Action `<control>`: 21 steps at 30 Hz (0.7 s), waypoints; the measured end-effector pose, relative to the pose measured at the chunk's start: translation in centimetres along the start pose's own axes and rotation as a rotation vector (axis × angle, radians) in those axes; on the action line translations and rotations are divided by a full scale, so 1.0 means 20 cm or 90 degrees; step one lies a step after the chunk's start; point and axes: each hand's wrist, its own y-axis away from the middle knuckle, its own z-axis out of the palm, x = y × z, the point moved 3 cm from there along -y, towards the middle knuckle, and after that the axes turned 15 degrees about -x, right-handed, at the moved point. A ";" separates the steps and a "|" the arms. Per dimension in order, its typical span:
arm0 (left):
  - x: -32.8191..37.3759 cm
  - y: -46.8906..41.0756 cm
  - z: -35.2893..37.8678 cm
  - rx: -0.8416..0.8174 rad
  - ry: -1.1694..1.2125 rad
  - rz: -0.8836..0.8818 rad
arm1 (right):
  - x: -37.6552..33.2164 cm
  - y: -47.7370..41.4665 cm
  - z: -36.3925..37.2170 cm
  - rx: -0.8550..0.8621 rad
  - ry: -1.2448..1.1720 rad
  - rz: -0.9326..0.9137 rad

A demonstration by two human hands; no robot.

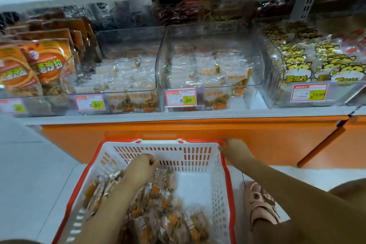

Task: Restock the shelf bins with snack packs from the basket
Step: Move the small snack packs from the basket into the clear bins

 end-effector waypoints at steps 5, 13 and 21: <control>-0.14 -0.03 0.16 -0.144 -0.030 -0.120 | 0.06 -0.11 0.18 -0.011 -0.163 0.048; -0.18 -0.08 0.37 -0.219 0.087 -0.210 | 0.08 -0.19 0.21 0.058 -0.167 0.134; -0.23 -0.08 0.59 -0.168 0.116 -0.264 | 0.09 -0.19 0.21 0.069 -0.169 0.123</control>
